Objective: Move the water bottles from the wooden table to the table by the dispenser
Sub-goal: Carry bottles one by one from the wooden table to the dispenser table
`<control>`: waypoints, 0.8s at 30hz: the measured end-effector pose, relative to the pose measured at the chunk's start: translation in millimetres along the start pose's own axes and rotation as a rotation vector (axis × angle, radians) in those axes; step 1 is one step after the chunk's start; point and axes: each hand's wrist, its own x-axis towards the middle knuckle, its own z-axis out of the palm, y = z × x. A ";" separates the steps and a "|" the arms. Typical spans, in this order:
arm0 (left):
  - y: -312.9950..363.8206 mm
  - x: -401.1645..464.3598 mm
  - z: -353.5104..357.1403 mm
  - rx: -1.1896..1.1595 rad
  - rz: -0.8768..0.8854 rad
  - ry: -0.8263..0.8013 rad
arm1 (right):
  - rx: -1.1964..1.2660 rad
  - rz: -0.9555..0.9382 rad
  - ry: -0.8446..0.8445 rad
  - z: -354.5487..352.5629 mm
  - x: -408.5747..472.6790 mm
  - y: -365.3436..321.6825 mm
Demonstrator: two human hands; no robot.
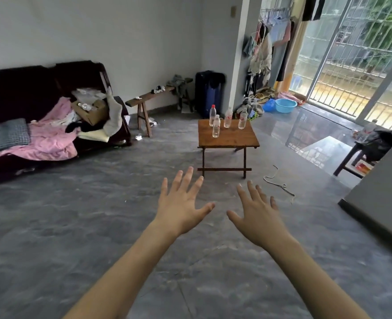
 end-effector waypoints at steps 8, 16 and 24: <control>-17.0 41.8 1.1 -0.030 -0.058 -0.006 | -0.006 -0.092 -0.035 -1.7 51.6 -12.1; -52.3 124.2 -9.9 -0.027 -0.012 -0.031 | -0.004 -0.101 -0.036 -17.8 149.7 -27.4; -102.6 235.8 -38.5 -0.016 0.021 -0.004 | 0.013 -0.035 0.005 -36.1 274.4 -43.7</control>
